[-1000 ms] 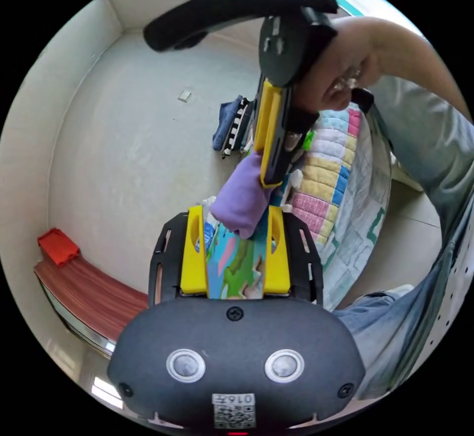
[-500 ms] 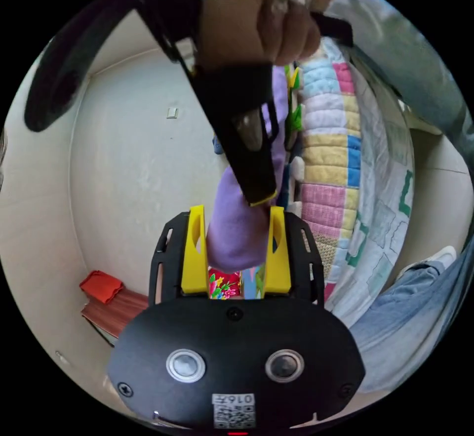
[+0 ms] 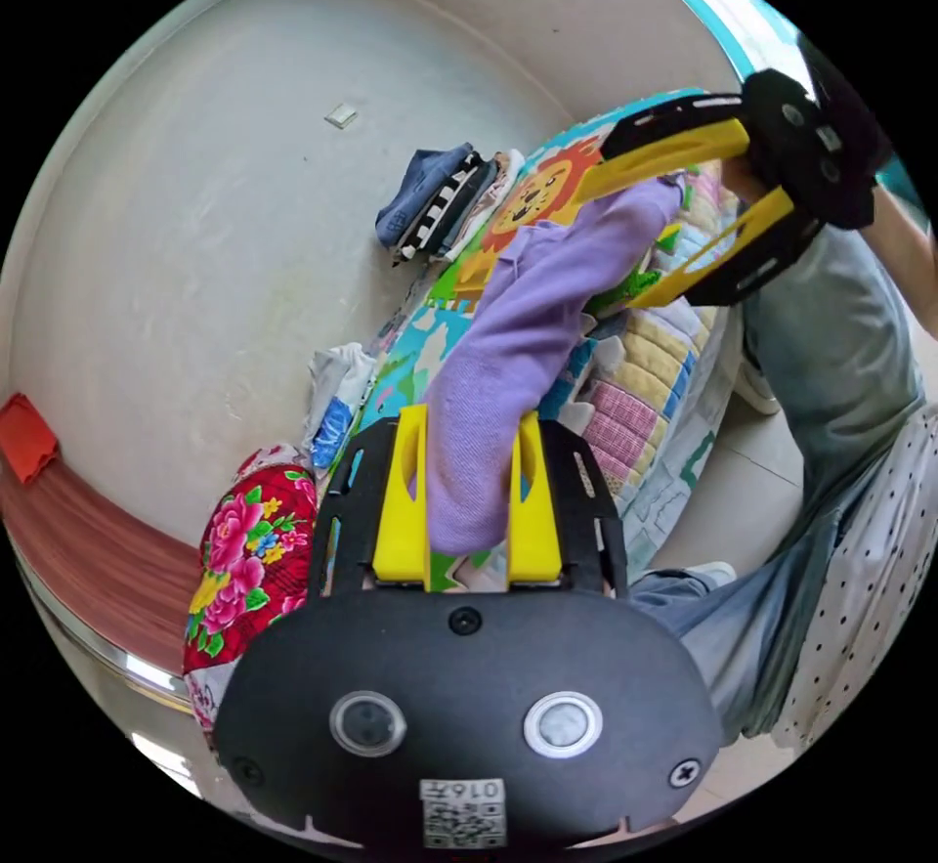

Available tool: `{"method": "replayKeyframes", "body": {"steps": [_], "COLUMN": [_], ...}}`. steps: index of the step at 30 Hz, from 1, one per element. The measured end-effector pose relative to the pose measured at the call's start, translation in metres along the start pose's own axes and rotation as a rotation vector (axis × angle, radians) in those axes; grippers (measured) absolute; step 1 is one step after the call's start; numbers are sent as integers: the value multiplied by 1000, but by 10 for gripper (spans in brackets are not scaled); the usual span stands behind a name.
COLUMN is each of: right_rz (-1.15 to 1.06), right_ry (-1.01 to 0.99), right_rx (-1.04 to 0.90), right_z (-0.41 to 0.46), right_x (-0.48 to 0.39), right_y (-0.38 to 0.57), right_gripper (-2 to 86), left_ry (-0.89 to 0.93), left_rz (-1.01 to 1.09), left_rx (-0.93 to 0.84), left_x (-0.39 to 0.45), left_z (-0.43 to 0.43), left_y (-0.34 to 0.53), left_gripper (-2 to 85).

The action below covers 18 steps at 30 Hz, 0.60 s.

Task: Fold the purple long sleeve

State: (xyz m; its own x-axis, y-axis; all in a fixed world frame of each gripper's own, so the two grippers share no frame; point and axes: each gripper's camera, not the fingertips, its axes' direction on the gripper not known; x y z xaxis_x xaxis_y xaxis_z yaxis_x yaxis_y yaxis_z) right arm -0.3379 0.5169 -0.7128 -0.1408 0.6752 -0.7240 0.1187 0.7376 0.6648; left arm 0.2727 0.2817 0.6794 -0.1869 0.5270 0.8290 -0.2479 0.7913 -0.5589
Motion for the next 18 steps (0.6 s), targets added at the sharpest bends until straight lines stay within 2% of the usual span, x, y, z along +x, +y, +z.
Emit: {"method": "replayKeyframes", "body": {"steps": [2, 6, 10, 14, 18], "right_rz": [-92, -109, -167, -232, -329], "right_ry": [51, 23, 190, 73, 105], "right_rx": [-54, -109, -231, -272, -296], "right_z": [16, 45, 90, 117, 138], "right_x": [-7, -8, -13, -12, -14], "right_y": [-13, -44, -71, -84, -94], "right_gripper": [167, 167, 139, 91, 88], "left_ry": [30, 41, 5, -46, -64], "left_rz": [-17, -20, 10, 99, 143], "left_rx": [-7, -5, -4, -19, -38], "left_x": [-10, -22, -23, -16, -17], "left_z": [6, 22, 35, 55, 78], "left_y": [-2, -6, -8, -10, -11], "left_gripper": [120, 119, 123, 133, 137]}}
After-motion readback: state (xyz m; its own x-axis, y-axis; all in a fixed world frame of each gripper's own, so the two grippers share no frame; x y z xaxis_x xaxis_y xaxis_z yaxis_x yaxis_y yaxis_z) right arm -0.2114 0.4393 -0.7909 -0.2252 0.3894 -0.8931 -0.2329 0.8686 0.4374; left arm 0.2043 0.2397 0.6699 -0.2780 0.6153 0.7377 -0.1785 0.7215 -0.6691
